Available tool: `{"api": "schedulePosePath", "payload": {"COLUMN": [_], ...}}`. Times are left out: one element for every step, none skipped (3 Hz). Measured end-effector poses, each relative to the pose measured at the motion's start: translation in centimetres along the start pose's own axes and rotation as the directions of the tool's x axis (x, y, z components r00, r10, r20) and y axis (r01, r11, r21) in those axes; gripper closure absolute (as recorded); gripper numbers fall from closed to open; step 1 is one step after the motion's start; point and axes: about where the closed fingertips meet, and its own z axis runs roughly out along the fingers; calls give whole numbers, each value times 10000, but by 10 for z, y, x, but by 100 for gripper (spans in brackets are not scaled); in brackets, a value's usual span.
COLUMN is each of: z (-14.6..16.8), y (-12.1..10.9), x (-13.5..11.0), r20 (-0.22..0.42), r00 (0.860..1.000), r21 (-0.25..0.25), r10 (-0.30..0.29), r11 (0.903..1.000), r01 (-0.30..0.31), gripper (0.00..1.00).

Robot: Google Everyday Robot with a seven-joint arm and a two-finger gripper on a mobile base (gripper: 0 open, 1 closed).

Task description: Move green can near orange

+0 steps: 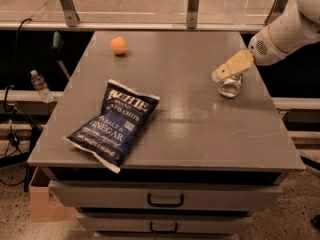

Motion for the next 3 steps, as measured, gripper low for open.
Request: {"api": "schedulePosePath", "payload": {"z": [12,27,36], "y": [3,5,6], "x": [6,11,11], "r20": [-436,-702,-893], "r00": [9914,9766,9676], "r21": [329,523,752], "r10": [1231,2031,2361], "r11": [9920,9785,9703], "r01": [-1217,-1997,-2298], "gripper": [0,16,39]}}
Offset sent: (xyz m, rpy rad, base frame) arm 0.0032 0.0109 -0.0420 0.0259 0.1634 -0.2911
